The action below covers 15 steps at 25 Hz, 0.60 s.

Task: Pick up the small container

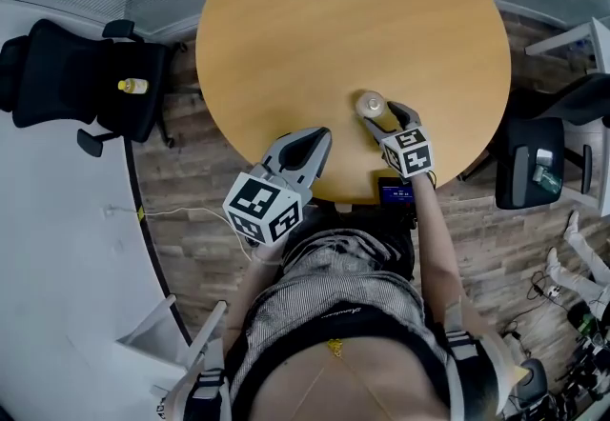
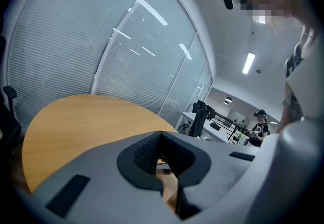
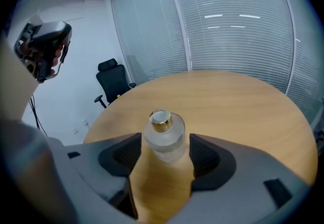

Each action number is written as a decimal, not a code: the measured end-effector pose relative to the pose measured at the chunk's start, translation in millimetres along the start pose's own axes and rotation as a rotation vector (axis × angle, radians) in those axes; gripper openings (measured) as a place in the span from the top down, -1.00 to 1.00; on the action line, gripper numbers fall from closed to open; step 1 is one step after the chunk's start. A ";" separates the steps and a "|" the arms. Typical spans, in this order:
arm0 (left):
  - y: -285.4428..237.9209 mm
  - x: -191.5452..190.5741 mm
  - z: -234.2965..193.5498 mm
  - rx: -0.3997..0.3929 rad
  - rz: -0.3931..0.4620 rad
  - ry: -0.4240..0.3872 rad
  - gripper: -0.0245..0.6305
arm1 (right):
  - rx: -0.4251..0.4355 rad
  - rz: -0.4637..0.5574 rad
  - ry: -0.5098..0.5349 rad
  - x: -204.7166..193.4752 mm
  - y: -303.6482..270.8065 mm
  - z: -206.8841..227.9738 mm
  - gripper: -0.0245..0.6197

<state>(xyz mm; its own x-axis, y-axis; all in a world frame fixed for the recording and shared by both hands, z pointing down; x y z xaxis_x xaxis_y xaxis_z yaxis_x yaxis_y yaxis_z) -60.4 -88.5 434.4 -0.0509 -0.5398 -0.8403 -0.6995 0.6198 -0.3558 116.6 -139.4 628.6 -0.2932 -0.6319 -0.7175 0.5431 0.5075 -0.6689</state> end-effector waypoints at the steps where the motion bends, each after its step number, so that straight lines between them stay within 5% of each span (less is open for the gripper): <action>1: 1.0 -0.1 -0.9 0.003 -0.001 0.002 0.91 | -0.001 0.004 -0.004 0.6 -2.7 0.5 0.00; 15: 6.6 -11.9 -15.0 0.011 -0.067 0.022 0.91 | -0.023 0.130 -0.040 -2.4 -25.0 -5.3 -0.10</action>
<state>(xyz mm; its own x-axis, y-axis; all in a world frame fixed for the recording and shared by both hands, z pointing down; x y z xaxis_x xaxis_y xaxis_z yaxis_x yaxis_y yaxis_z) -75.1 -86.6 448.2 -0.0198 -0.5925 -0.8053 -0.6943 0.5877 -0.4154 99.6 -147.5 646.0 -0.1895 -0.5829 -0.7901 0.5563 0.5993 -0.5756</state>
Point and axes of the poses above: the fingertips, and each gripper's own axes: y backward along the fingers, z to its right, x out of its top, the point moved 6 cm from there along y, backward along the fingers, and after that the axes turned 1 degree about z, right-handed, at the moved point
